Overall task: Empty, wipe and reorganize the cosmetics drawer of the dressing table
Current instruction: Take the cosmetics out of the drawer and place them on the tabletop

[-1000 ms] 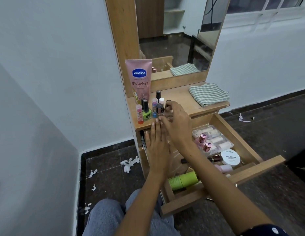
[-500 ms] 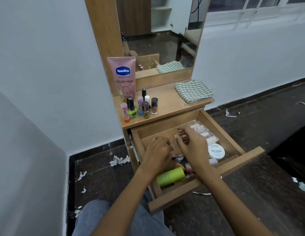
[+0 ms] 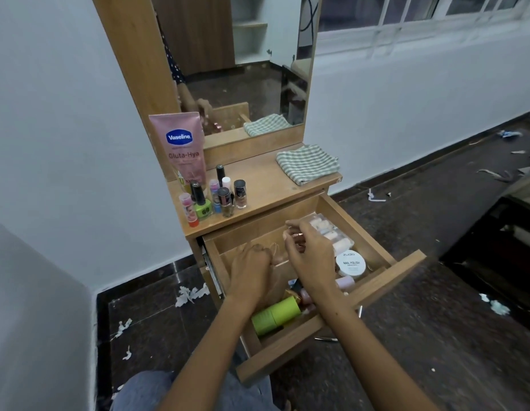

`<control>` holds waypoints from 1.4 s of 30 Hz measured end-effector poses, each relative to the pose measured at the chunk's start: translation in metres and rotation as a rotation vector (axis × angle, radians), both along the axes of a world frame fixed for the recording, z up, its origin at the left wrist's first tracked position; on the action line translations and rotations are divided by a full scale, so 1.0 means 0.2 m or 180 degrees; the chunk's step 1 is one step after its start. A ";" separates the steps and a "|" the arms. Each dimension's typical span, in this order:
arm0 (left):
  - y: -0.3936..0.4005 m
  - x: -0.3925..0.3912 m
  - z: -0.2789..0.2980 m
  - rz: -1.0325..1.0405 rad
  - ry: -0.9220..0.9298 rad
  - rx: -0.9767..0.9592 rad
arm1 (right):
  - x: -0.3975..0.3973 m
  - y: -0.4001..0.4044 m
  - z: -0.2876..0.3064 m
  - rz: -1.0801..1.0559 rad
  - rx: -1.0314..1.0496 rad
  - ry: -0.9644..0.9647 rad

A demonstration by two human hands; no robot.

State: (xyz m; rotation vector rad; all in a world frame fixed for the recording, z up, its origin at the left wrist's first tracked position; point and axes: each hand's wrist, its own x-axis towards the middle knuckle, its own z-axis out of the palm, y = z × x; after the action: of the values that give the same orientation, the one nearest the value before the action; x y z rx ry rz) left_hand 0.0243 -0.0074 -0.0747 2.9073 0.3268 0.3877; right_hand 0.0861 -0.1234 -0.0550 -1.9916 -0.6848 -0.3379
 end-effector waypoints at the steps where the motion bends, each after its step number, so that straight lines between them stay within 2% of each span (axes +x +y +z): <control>1: 0.03 -0.03 0.02 0.0137 -0.0147 -0.0054 | 0.00 0.00 0.00 0.0035 0.0041 -0.0034; 3: 0.07 -0.10 0.05 0.0433 -0.0519 -0.0522 | 0.00 0.00 -0.01 0.0166 -0.0039 -0.0185; 6: 0.12 -0.20 0.10 0.0851 -0.1083 -0.1677 | 0.00 0.01 -0.02 0.0428 -0.0234 -0.0512; 8: 0.14 -0.25 0.13 0.0980 -0.1172 -0.2122 | -0.02 0.03 0.00 0.0659 -0.0471 -0.0880; 12: 0.17 -0.31 0.21 0.0985 -0.1103 -0.2405 | -0.05 0.11 0.03 0.0985 -0.0800 -0.1531; 16: 0.18 -0.34 0.28 0.1032 -0.1292 -0.2583 | -0.07 0.20 0.04 0.1007 -0.0442 -0.1827; 18: 0.20 -0.35 0.30 0.1121 -0.1408 -0.2563 | -0.07 0.25 0.07 0.0950 -0.0409 -0.1815; 24: 0.25 -0.36 0.33 0.1218 -0.1634 -0.2362 | -0.08 0.38 0.10 0.1018 -0.0864 -0.1663; 26: 0.23 -0.37 0.31 0.1205 -0.1771 -0.2245 | -0.10 0.42 0.11 0.0829 -0.0615 -0.1174; 29: 0.22 -0.40 0.23 0.1189 -0.1665 -0.1693 | -0.13 0.49 0.13 0.0665 0.0056 -0.0133; 31: 0.21 -0.41 0.18 0.1224 -0.1508 -0.1407 | -0.15 0.55 0.14 0.0614 0.0248 0.0136; 42: 0.20 -0.46 0.05 0.1134 -0.1275 -0.0997 | -0.15 0.67 0.11 -0.0057 -0.0556 0.0031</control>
State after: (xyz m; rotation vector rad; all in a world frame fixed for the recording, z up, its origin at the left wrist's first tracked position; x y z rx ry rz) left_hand -0.0668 0.0319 -0.0638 2.3916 0.7614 0.8685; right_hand 0.0565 0.0103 -0.0331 -2.1647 -0.7110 -0.2868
